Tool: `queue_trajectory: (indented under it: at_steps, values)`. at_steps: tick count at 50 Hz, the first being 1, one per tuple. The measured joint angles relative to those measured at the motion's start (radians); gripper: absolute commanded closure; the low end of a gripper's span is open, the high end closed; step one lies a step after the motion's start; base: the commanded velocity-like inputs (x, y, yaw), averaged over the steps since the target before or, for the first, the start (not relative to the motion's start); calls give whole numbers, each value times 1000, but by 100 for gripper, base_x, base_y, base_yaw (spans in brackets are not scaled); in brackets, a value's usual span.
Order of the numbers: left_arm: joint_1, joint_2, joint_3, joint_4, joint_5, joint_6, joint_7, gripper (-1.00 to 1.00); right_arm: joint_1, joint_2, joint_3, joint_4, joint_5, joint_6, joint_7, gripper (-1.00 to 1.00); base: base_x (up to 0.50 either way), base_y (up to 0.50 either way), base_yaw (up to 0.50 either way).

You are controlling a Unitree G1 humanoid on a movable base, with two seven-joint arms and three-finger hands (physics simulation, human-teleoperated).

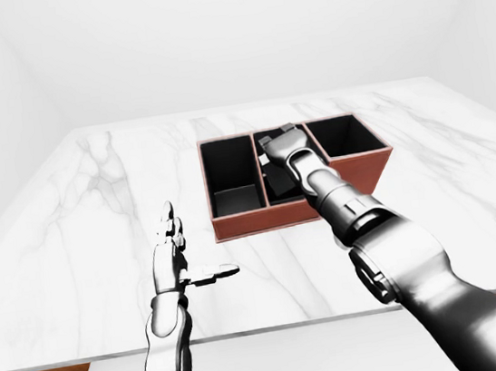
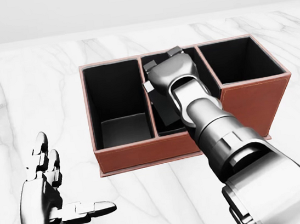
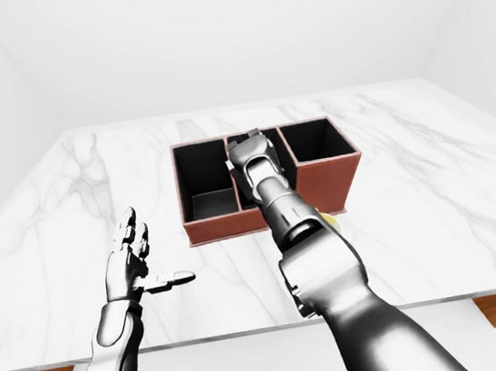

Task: Pick up the book and place it in the caddy.

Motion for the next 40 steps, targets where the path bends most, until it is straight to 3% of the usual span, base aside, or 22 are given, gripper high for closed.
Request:
queue_trajectory:
  at_steps: [40]
  values:
    - [-2, 1, 1, 9, -3, -6, -1, -100, 10, 4, -16, 17, -7, 0, -14, 100, 0, 0, 0]
